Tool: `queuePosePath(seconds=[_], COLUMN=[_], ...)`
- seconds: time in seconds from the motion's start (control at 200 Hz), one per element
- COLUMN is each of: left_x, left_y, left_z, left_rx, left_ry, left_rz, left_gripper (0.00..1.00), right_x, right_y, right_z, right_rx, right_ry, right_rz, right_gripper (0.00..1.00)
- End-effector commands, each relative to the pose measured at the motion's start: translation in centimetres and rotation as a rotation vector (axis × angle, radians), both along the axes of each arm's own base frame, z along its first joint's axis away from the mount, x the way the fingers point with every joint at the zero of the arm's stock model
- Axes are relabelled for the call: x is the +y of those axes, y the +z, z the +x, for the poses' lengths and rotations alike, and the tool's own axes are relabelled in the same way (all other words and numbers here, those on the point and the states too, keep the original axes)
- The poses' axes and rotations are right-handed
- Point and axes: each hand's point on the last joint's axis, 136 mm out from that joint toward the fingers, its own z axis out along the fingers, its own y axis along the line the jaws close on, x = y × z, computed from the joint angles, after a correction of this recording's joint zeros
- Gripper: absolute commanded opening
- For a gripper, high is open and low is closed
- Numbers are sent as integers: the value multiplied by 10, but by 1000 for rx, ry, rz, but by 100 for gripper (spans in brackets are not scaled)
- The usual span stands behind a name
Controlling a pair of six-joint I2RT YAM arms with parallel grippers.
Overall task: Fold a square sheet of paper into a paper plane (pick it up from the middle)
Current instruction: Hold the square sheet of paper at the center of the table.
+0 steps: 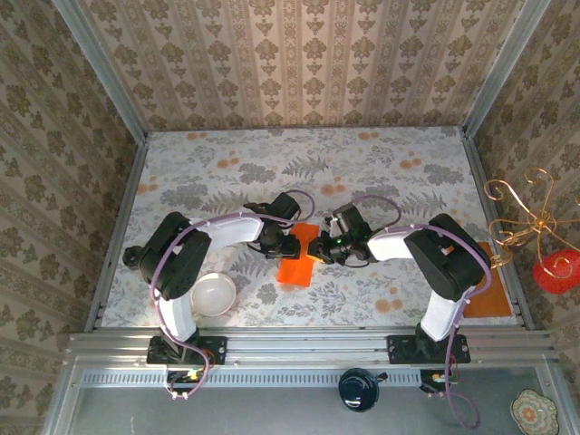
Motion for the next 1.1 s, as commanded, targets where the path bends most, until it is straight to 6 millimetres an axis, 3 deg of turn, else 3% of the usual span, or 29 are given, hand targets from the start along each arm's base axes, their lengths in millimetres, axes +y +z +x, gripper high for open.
queuePosePath(seconds=[0.0, 0.145, 0.38, 0.655, 0.815, 0.96, 1.095], left_x=[16, 15, 15, 15, 9, 5, 11], left_y=[-68, -68, -67, -62, -39, 1, 38], left_z=[-35, -34, -34, -34, -25, -6, 10], left_rx=[136, 133, 134, 127, 80, -6, -85], left_ry=[-45, -46, -46, -39, -19, 28, 92], left_rz=[104, 101, 100, 93, 48, -34, -111], left_gripper=[43, 43, 44, 43, 43, 44, 46], right_x=[7, 7, 3, -22, -37, -47, -49], right_y=[7, 9, -7, -47, -69, -84, -85], right_z=[2, 3, -1, -22, -39, -49, -48], right_rx=[-15, -19, 24, 153, 219, 256, 241], right_ry=[12, 18, 11, 17, 68, 172, 261], right_rz=[23, 19, -11, -195, -269, -323, -337], right_gripper=[18, 18, 17, 13, 11, 10, 10])
